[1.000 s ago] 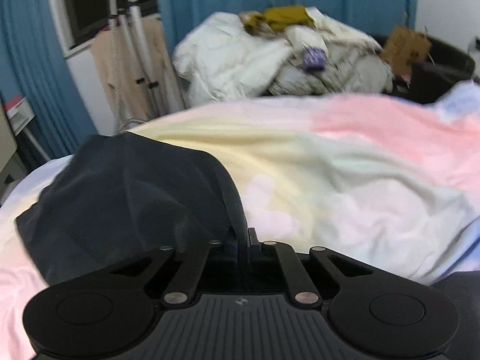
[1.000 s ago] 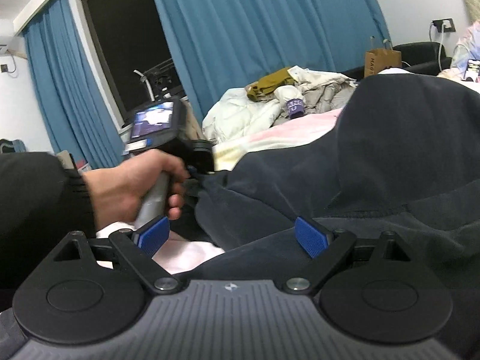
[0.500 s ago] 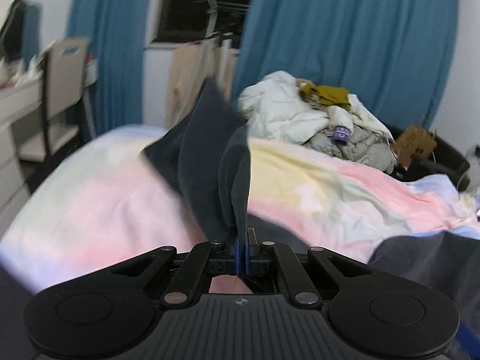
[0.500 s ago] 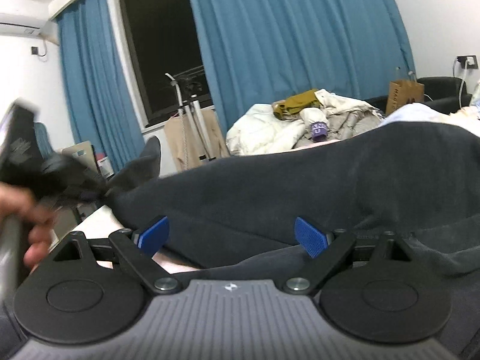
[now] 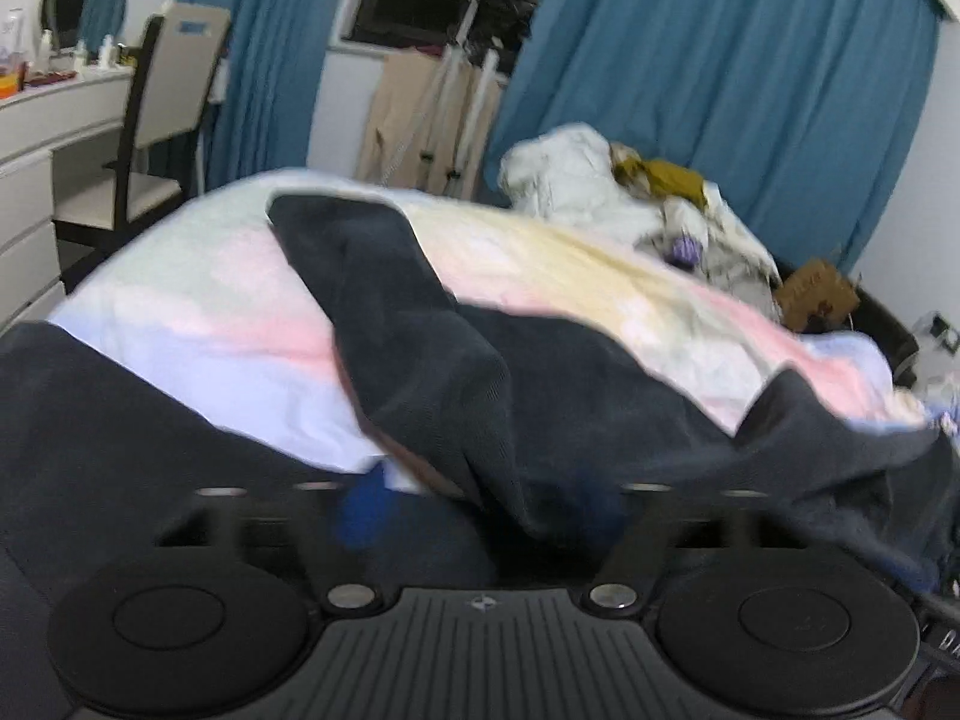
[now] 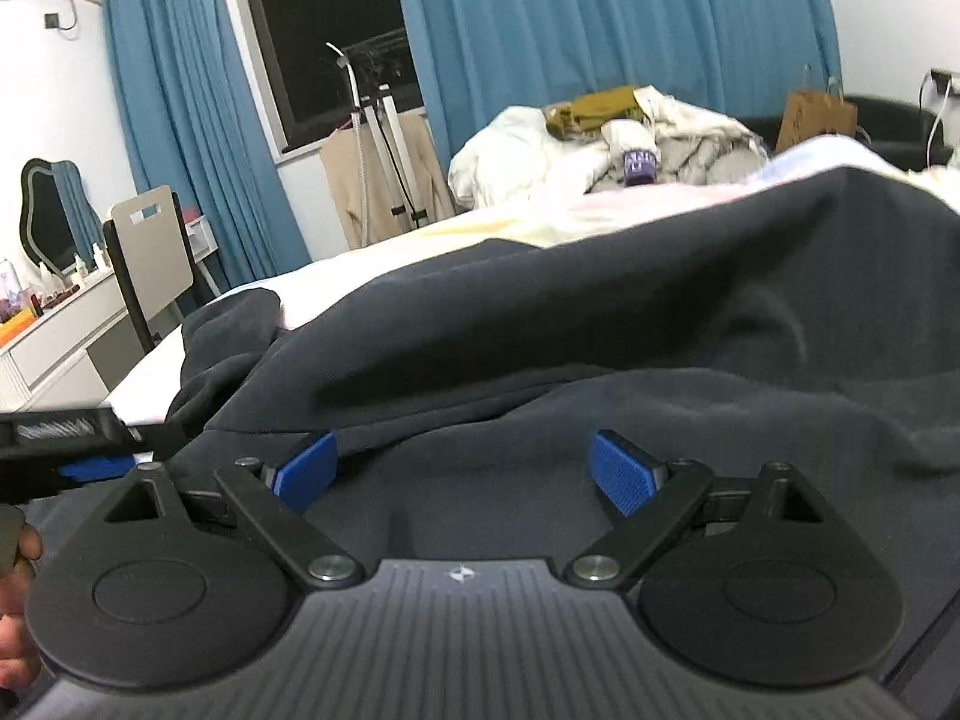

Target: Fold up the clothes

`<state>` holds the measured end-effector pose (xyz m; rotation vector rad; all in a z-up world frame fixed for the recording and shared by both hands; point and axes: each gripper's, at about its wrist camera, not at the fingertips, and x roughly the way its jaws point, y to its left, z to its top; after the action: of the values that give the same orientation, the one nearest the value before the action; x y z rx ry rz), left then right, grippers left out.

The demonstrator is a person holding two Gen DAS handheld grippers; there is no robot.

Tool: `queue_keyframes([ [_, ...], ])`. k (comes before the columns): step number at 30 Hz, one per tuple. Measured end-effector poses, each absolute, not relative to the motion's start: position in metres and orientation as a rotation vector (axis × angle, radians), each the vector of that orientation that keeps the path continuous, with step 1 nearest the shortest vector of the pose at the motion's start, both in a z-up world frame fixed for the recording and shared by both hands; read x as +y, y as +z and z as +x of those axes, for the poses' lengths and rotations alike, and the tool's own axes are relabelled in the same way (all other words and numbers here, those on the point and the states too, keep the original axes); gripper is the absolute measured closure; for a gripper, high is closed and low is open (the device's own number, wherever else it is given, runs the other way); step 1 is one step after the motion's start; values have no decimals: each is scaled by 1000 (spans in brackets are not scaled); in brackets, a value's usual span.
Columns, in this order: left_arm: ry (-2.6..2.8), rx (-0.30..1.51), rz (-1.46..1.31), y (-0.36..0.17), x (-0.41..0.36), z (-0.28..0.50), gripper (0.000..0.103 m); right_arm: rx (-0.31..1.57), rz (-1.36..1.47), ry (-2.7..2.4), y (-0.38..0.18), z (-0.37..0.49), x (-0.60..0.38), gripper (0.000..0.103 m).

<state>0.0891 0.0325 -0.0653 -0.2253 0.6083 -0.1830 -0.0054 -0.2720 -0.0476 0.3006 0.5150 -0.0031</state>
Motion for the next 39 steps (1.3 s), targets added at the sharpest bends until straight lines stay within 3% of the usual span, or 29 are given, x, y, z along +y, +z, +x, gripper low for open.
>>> queue_keyframes([
  [1,-183,582,-231,-58,36,88,0,513,305,1,-47,-6,-271,10],
  [5,-175,520,-201,-30,39,111,0,501,336,22,-45,-6,-270,10],
  [10,-98,538,-91,-26,24,198,0,480,357,22,-44,-1,-274,10],
  [16,30,660,42,-57,-4,320,12,454,363,6,-53,7,-279,9],
  [18,70,732,90,-73,-12,352,23,470,365,5,-61,15,-280,9],
  [22,147,848,195,-101,-19,398,55,481,366,10,-75,26,-283,7],
  [23,158,843,200,-103,-18,402,74,478,364,11,-77,28,-283,5],
  [25,176,798,179,-95,-13,402,100,470,363,13,-81,31,-284,4],
  [35,68,358,-182,52,43,370,101,443,389,26,-79,26,-286,4],
  [39,44,292,-277,51,82,340,101,435,383,28,-76,24,-285,4],
])
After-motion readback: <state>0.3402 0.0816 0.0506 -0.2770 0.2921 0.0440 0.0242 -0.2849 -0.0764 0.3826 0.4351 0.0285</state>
